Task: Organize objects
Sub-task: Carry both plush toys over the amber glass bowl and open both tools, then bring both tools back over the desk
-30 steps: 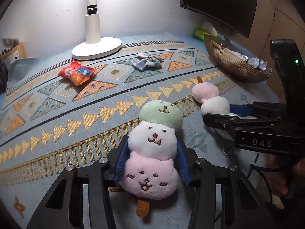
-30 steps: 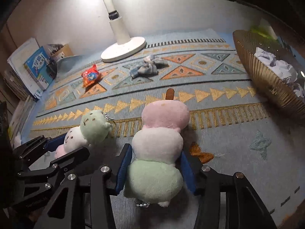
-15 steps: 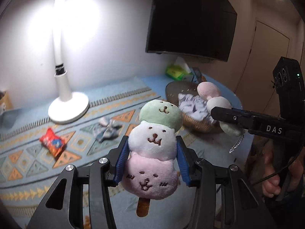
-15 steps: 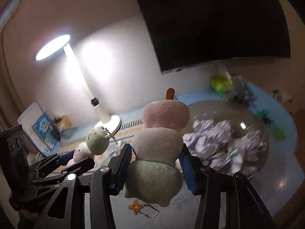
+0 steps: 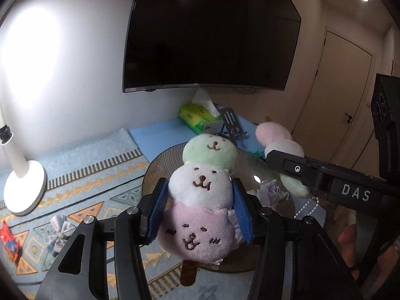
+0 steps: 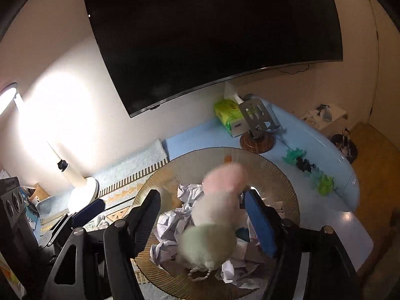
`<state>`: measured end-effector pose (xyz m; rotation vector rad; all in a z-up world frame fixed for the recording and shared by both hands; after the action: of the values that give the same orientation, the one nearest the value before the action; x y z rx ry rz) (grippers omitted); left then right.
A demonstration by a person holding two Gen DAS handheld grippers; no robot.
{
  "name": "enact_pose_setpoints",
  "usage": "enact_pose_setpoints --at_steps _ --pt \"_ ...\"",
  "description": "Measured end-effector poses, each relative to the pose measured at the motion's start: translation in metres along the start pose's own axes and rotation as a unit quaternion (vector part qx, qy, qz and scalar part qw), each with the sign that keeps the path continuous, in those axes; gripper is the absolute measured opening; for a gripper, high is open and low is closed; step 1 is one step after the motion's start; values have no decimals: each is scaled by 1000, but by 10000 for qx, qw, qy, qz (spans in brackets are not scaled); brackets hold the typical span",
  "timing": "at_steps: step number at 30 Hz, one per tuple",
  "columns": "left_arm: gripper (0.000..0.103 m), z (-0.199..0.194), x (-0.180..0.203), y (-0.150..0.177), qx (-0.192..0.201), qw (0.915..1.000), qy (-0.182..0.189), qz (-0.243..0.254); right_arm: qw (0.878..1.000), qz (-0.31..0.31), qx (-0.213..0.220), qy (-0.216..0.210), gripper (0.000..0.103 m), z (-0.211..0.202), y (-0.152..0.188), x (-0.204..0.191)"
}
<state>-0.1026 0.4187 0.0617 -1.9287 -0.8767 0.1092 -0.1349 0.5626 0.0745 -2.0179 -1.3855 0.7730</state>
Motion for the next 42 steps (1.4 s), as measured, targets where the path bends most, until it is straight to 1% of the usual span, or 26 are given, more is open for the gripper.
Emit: enact_pose_setpoints --at_steps 1,2,4,5,6,8,12,15,18,19,21,22,23,25,28,30,33,35,36,37,39,42 --pt "87 5 -2 0 -20 10000 16 -64 10000 -5 -21 0 68 1 1 0" --pt "94 9 -5 1 -40 9999 -36 -127 10000 -13 -34 -46 68 -1 2 0" --pt "94 6 -9 4 -15 9998 -59 -184 9999 -45 -25 -134 68 -4 7 -3" --pt "94 3 -10 9 -64 9998 12 -179 9998 -99 -29 -162 68 -6 10 -6" --pt "94 -2 -11 13 -78 9998 67 -174 9997 -167 -38 -191 68 -9 13 -11" --pt "94 -18 -16 19 -30 9999 21 -156 9992 -288 -16 -289 68 -15 18 -25" --pt "94 -59 -33 31 143 9992 -342 -112 9966 -540 70 -622 68 -32 30 -64" --pt "94 -93 -56 36 309 9978 -512 -278 9929 -785 180 -871 69 -44 39 -99" --pt "94 -134 -80 44 520 9942 -827 -451 9882 -1077 160 -1078 68 -49 55 -136" --pt "94 -145 -90 46 597 9923 -963 -504 9865 -1182 134 -1124 69 -49 63 -148" --pt "95 -172 -111 55 722 9862 -1360 -605 9831 -1403 23 -1178 70 -44 79 -170" --pt "95 -183 -123 61 756 9822 -1586 -669 9814 -1507 -45 -1185 75 -41 89 -180" --pt "95 -194 -135 68 767 9780 -1789 -747 9801 -1590 -89 -1186 84 -36 99 -189" --pt "95 -210 -158 87 720 9716 -2052 -935 9780 -1707 -117 -1194 91 -25 118 -206" --pt "95 -226 -195 124 618 9581 -2527 -1197 9745 -1866 -177 -1230 91 -2 148 -228" --pt "95 -230 -219 152 468 9484 -2833 -1343 9735 -1920 -175 -1230 91 15 165 -238" --pt "95 -233 -248 187 308 9396 -3010 -1602 9725 -2011 -256 -1145 91 34 185 -245" --pt "94 -231 -259 201 250 9358 -3064 -1727 9711 -2043 -314 -1194 91 40 192 -248" --pt "94 -230 -262 205 198 9346 -3040 -1836 9711 -2044 -302 -1196 91 41 194 -249" --pt "95 -230 -264 205 227 9362 -2939 -1915 9715 -2038 -291 -1180 91 43 196 -249" --pt "95 -235 -265 207 323 9356 -2919 -1960 9727 -1988 -411 -1125 91 50 200 -248" --pt "95 -228 -272 218 32 9297 -2960 -2190 9736 -2002 -518 -963 91 58 201 -246"
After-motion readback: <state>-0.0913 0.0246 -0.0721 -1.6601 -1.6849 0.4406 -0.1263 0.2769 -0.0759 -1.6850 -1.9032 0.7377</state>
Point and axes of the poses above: each gripper's, at about its wrist camera, not at the fingertips, and z roughly the way its jaws point, x to its right, y to its underside, the point moved 9 cm from there along z, roughly the way its jaws point, and after that the axes turned 8 degrees about y, right-handed, at the moved point
